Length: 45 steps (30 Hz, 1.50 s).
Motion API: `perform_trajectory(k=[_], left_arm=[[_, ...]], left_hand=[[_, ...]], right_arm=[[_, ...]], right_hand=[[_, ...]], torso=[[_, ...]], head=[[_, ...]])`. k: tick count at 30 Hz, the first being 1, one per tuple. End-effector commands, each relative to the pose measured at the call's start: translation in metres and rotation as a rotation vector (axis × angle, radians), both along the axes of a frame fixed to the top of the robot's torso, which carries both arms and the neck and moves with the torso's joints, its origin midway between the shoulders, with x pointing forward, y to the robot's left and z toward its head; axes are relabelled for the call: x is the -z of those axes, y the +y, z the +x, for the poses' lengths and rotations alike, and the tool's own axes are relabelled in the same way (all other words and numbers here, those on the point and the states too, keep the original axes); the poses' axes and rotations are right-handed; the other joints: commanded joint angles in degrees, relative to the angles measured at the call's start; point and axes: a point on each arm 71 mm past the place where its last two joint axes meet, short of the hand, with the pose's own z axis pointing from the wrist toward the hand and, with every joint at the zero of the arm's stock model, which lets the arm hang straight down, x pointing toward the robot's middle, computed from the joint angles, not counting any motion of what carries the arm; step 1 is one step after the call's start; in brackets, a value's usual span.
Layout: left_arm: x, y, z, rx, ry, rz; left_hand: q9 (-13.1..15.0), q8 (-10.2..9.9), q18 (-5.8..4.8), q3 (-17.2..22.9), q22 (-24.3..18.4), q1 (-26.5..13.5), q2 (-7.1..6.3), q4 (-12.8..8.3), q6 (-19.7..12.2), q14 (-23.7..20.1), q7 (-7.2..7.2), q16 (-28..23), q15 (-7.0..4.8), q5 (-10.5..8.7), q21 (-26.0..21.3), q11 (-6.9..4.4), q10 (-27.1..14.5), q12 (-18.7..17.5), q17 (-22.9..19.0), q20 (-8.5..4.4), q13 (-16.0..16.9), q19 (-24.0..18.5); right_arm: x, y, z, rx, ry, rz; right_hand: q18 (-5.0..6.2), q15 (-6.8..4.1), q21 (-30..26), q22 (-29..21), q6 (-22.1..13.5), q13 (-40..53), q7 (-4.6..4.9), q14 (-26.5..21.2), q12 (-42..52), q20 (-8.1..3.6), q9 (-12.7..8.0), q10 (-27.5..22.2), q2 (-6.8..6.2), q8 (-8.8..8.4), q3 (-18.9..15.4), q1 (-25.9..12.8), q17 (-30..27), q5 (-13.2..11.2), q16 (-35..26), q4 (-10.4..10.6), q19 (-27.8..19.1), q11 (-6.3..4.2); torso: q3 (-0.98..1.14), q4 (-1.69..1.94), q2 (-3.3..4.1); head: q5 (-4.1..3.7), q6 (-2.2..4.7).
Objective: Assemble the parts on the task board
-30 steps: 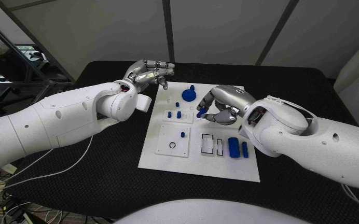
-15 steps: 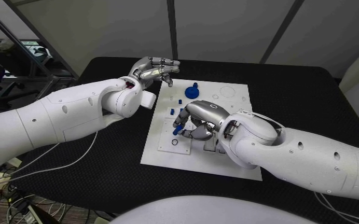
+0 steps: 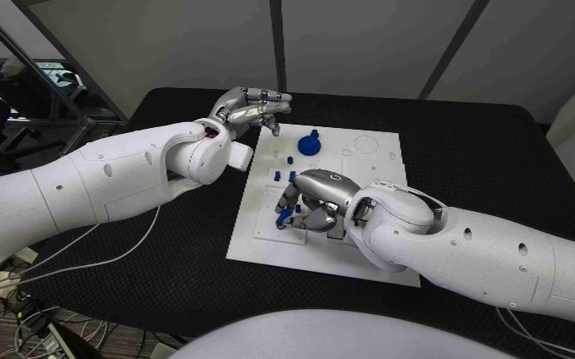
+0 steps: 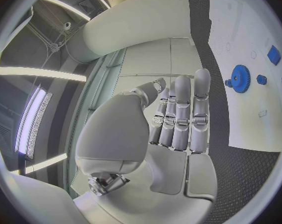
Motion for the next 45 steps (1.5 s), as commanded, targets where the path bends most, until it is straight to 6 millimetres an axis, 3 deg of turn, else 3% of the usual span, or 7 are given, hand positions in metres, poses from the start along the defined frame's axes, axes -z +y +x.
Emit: perform_trajectory(k=[1, 23, 30, 36, 45], left_arm=[[-0.001, -0.002, 0.000, 0.013, -0.002, -0.008], [-0.001, -0.002, 0.000, 0.014, -0.002, -0.008], [-0.001, -0.003, 0.000, 0.016, -0.001, -0.009], [-0.001, -0.004, 0.000, 0.018, -0.001, -0.010], [-0.001, -0.004, 0.000, 0.019, 0.002, -0.009]], left_hand=[[-0.1, 0.2, 1.07, -0.3, -0.1, 0.2, 0.57, 0.1, -0.1, -0.3, 0.43, -0.2, -0.03, -0.14, -0.4, 0.00, -0.4, 0.4, 0.0, 0.02, 0.1, -0.2], [-0.1, 0.2, 1.07, -0.3, -0.1, 0.2, 0.57, 0.1, -0.1, -0.3, 0.43, -0.2, -0.03, -0.14, -0.4, 0.00, -0.4, 0.4, 0.0, 0.02, 0.1, -0.2], [-0.1, 0.2, 1.07, -0.3, -0.1, 0.2, 0.57, 0.1, -0.1, -0.3, 0.43, -0.2, -0.03, -0.14, -0.4, 0.00, -0.4, 0.4, 0.0, 0.02, 0.1, -0.2], [-0.1, 0.2, 1.07, -0.3, -0.1, 0.2, 0.57, 0.1, -0.1, -0.3, 0.43, -0.2, -0.03, -0.14, -0.4, 0.00, -0.4, 0.4, 0.0, 0.02, 0.1, -0.2], [-0.1, 0.2, 1.07, -0.3, -0.1, 0.2, 0.57, 0.1, -0.1, -0.3, 0.43, -0.2, -0.03, -0.14, -0.4, 0.00, -0.4, 0.4, 0.0, 0.02, 0.1, -0.2]], right_arm=[[0.002, 0.002, -0.001, -0.029, 0.005, -0.031], [0.006, 0.006, 0.000, -0.012, -0.056, -0.124], [0.005, 0.011, -0.004, -0.037, -0.072, -0.097], [0.005, 0.012, -0.006, -0.045, -0.075, -0.077], [0.002, 0.012, -0.006, -0.033, -0.096, -0.038]], right_hand=[[-0.53, -0.08, 0.2, -0.1, 0.0, -0.1, 0.28, 2.3, -0.2, 0.19, 0.1, -0.2, -0.08, -0.18, 0.3, 0.0, 0.0, 0.3, 0.3, 0.1, -0.1, 0.25], [-0.47, -0.04, 0.0, -0.3, 0.1, 0.0, 0.30, 2.2, -0.3, 0.24, 0.1, -0.1, -0.21, -0.19, 0.3, -0.2, -0.3, 0.1, 0.2, 0.1, -0.3, 0.28], [-0.27, 0.70, -0.7, -1.5, -1.7, -0.5, 1.00, 2.0, -2.4, 0.76, -0.2, -2.9, -1.58, -1.30, 0.6, -1.9, -1.0, 0.4, -0.1, 0.6, -1.3, 1.20], [-0.06, 1.54, -1.4, -2.4, -4.2, -0.5, 1.66, 1.9, -4.2, 1.55, -0.4, -5.7, -3.11, -1.62, 0.4, -3.4, -1.3, 0.9, -0.2, 1.0, -2.0, 2.19], [0.61, 1.94, -3.5, -5.5, -8.5, -0.3, 0.99, 1.3, -4.8, 2.07, -0.3, -10.6, -3.92, -1.60, -1.0, -3.7, -3.2, 0.8, -1.1, 0.8, -4.0, 2.62]], torso=[[-0.01, 0.00, -0.03], [-0.03, -0.04, -0.02], [-0.11, 0.07, -0.06], [-0.04, 0.05, -0.12], [0.01, 0.01, -0.11]], head=[[0.08, -0.07], [0.29, -0.56], [0.15, -0.39], [0.32, -0.32], [0.36, -0.08]])
